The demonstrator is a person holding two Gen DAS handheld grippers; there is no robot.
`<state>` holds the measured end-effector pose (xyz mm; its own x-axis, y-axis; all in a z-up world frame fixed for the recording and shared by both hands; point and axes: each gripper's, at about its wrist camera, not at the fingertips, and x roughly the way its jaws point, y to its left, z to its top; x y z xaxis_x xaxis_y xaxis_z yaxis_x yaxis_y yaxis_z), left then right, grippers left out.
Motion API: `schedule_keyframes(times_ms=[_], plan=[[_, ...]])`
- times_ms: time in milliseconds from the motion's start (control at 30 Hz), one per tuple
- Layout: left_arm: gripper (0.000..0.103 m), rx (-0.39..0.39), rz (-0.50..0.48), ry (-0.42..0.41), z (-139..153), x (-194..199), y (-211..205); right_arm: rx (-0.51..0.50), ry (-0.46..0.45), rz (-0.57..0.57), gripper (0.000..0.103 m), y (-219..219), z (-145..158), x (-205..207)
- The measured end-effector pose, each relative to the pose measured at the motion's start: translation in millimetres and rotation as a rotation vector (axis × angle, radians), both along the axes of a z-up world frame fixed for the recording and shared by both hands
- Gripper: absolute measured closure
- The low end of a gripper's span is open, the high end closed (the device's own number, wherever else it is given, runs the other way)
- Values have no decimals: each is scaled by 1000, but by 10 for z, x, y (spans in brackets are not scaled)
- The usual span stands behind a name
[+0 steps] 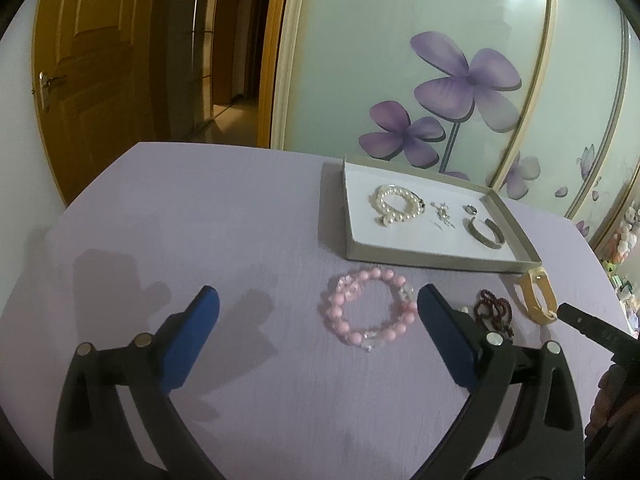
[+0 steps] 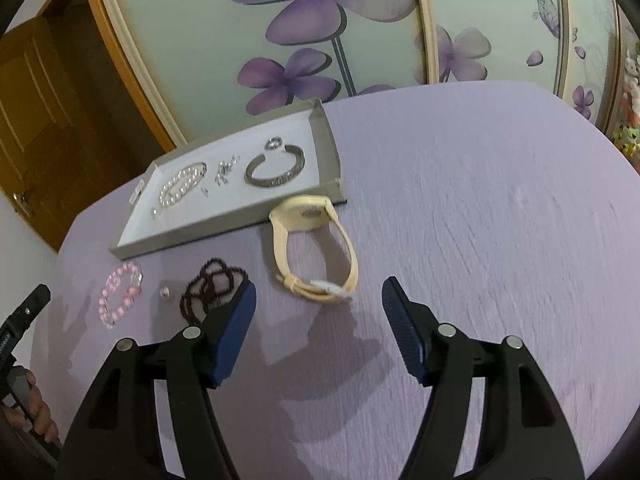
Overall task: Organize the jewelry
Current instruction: 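Move both tools back toward the dark red necklace and pink bracelet, then close the right tool on the dark red beaded necklace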
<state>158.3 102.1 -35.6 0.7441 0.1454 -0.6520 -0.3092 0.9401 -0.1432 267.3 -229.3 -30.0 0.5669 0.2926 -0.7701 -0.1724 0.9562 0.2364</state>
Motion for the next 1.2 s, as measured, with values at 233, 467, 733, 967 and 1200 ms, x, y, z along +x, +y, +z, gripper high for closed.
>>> schedule_keyframes(times_ms=[233, 467, 733, 967, 1200], plan=[[4, 9, -24, 16, -55, 6, -98, -9, 3, 10, 36, 44, -24, -27], [4, 6, -45, 31, -106, 57, -153, -9, 16, 13, 36, 68, -64, -20], [4, 3, -39, 40, -144, 92, -138, 59, -1, 144, 36, 316, -18, -74], [4, 3, -31, 38, -145, 106, -98, 8, -21, 317, 36, 773, -59, -55], [4, 0, -13, 36, -147, 114, -32, -128, 2, 379, 35, 1091, -240, 51]])
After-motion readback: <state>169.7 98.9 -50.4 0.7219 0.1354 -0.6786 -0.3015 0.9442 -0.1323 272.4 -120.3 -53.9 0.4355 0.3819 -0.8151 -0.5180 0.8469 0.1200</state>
